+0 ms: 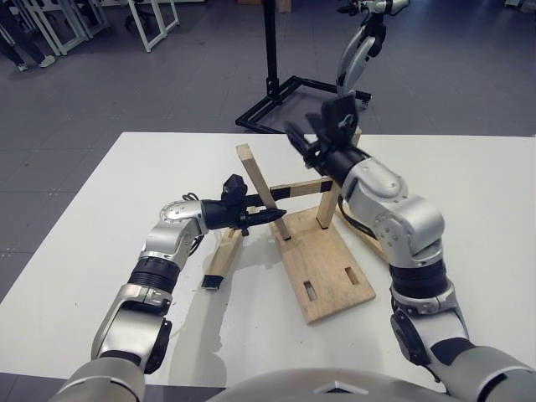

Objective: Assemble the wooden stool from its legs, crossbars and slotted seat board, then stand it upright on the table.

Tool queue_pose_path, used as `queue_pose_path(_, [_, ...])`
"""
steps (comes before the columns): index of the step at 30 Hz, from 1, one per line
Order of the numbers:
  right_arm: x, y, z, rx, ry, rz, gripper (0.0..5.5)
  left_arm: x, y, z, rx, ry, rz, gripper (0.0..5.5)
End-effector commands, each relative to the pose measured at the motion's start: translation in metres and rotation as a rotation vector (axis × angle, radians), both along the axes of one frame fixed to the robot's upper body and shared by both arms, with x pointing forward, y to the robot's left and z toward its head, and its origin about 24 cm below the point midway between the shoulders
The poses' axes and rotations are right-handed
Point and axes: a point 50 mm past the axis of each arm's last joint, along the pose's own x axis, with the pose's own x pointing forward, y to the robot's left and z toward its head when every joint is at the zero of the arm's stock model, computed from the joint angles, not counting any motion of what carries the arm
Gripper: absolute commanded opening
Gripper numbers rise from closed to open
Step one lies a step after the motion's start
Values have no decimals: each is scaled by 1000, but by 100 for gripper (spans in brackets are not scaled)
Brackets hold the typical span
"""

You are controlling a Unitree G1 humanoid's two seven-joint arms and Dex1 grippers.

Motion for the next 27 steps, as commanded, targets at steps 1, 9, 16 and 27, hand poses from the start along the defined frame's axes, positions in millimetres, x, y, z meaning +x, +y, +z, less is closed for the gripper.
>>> queue_pose_path(1, [-14, 5, -63, -211, 206, 64, 238, -26, 13, -60, 257, 229, 34, 204])
queue_pose_path(9, [-8, 12, 8, 108, 25, 74, 238, -26, 10, -63, 258, 229, 37, 204])
queue_pose_path(16, [4, -70, 129, 603, -243, -77, 238, -26, 9, -67, 252, 231, 45, 204])
queue_pose_path(27, [41, -209, -55, -314, 211, -717, 238, -22, 10, -61, 213, 231, 53, 204])
